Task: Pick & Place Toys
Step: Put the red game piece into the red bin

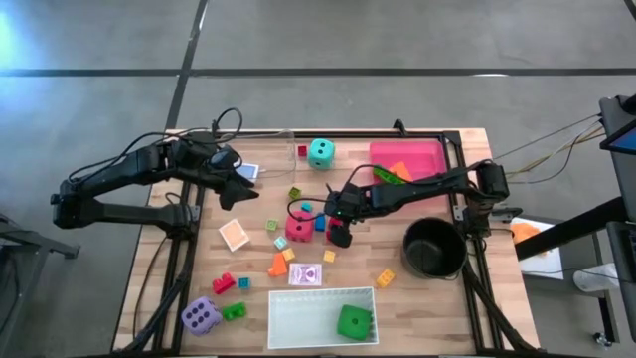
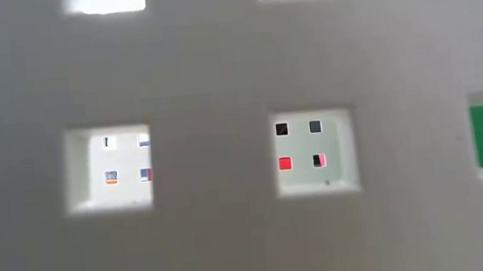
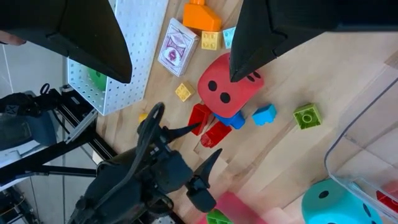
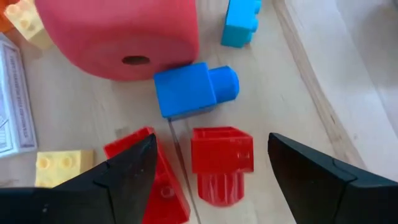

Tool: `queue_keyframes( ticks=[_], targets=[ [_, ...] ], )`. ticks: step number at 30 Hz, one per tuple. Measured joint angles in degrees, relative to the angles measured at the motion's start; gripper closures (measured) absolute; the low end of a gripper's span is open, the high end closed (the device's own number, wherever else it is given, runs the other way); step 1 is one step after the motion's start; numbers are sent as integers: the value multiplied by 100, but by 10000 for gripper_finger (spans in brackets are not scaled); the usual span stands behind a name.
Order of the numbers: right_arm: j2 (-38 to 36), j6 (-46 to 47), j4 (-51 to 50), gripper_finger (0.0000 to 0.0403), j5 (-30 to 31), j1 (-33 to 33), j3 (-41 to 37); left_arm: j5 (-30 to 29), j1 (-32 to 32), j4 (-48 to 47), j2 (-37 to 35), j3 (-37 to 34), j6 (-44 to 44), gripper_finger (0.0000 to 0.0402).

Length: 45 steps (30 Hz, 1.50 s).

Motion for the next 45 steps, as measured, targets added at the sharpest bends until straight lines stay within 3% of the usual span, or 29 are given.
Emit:
queue_keyframes(
  ticks=[7,16,20,27,35,45],
  targets=[
    [62,-90,-2,120,-55,-1,-2,0,0,-1,0,0,7,128],
    [144,-186,-8,244,-53,-12,-5,0,0,-3,0,0,15,128],
    [225,-190,34,275,-51,-12,0,0,0,-3,0,0,15,128],
    [239,-183,39,257,54,-12,5,2,-1,-21,0,0,4,128],
    [133,13,-63,277,50,-14,-18,2,0,-23,0,0,2,128],
    [-591,229,-399,277,98,-21,137,2,0,-25,0,0,2,128]
  ],
)
